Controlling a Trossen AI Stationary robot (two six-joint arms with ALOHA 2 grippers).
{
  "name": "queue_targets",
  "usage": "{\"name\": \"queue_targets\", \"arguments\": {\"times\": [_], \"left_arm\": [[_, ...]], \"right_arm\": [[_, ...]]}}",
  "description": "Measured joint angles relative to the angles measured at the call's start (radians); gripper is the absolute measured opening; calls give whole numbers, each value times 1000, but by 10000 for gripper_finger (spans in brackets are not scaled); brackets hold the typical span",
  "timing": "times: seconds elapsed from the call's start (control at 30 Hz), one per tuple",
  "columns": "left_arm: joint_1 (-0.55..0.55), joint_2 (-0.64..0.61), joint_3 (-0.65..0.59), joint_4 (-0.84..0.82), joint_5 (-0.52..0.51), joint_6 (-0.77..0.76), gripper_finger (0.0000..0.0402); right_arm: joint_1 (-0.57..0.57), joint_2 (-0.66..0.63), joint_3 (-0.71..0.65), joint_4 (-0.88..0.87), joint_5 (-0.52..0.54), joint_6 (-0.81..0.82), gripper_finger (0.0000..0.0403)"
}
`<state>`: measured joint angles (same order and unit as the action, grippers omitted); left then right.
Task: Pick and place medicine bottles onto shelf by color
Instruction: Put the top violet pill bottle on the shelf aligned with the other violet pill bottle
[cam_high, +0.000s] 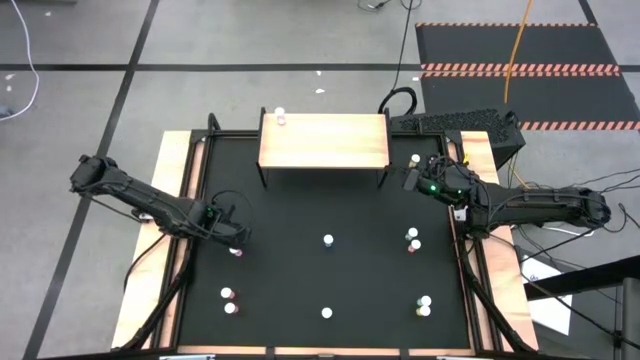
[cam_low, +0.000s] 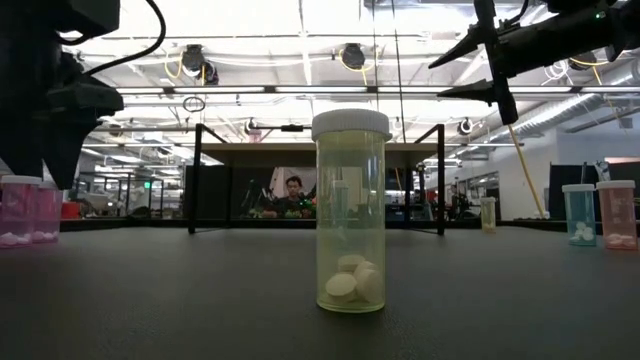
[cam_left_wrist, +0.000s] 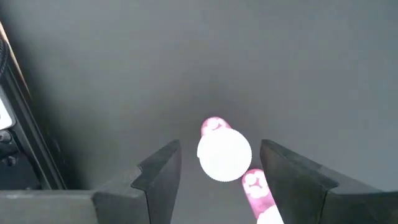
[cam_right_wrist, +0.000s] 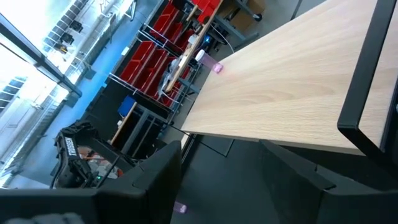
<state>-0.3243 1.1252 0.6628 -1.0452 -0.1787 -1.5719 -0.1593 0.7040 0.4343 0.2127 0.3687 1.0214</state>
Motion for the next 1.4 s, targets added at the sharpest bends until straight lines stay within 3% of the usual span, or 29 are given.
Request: {"name": "queue_targets", "arguments": {"times": [0.47, 0.87, 1.13, 1.4], "left_arm": [[-4, 0, 0, 0, -13, 7, 214], [-4, 0, 0, 1, -15, 25, 124], [-3, 0, 0, 1, -12, 25, 128], [2, -1, 43, -7, 73, 66, 128]], "right_arm": [[0, 0, 0, 0, 0, -4, 208], [0, 0, 0, 0, -3, 6, 208], [0, 0, 0, 0, -3, 7, 208], [0, 0, 0, 0, -3, 1, 208]]}}
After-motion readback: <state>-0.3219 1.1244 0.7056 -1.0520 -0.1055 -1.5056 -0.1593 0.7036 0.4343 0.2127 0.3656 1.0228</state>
